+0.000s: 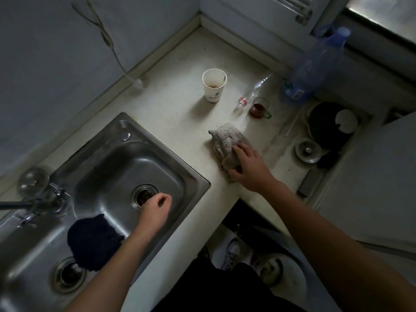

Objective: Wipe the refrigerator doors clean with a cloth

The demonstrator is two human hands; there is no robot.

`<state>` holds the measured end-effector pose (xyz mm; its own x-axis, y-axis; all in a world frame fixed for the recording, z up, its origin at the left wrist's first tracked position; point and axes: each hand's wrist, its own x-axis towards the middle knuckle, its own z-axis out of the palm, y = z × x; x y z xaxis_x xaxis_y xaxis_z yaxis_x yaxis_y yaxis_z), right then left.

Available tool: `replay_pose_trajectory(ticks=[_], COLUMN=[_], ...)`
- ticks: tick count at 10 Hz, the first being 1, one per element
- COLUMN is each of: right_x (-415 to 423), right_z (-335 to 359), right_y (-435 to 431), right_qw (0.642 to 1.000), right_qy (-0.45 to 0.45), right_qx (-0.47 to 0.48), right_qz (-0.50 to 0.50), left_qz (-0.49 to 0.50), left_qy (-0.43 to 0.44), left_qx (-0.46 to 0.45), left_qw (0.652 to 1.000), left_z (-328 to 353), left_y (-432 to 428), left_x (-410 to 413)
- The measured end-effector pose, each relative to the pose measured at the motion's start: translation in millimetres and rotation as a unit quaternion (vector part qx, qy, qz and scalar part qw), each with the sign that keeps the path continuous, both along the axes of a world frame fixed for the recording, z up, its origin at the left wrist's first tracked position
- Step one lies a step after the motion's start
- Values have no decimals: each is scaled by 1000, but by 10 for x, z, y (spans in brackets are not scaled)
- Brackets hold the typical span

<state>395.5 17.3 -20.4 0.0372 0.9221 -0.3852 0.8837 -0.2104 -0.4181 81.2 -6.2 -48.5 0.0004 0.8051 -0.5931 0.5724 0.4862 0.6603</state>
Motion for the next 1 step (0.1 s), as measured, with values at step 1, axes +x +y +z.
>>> replay_pose_trajectory(ticks=[1], right_x=[27], right_z=[159], right_y=[-93], right_qw=[999], right_qy=[38], right_qx=[-1], right_qz=[-32], left_qz=[-16], left_qy=[-9], left_qx=[-3], left_qw=[1000], left_z=[-18], left_y=[-84], left_x=[10])
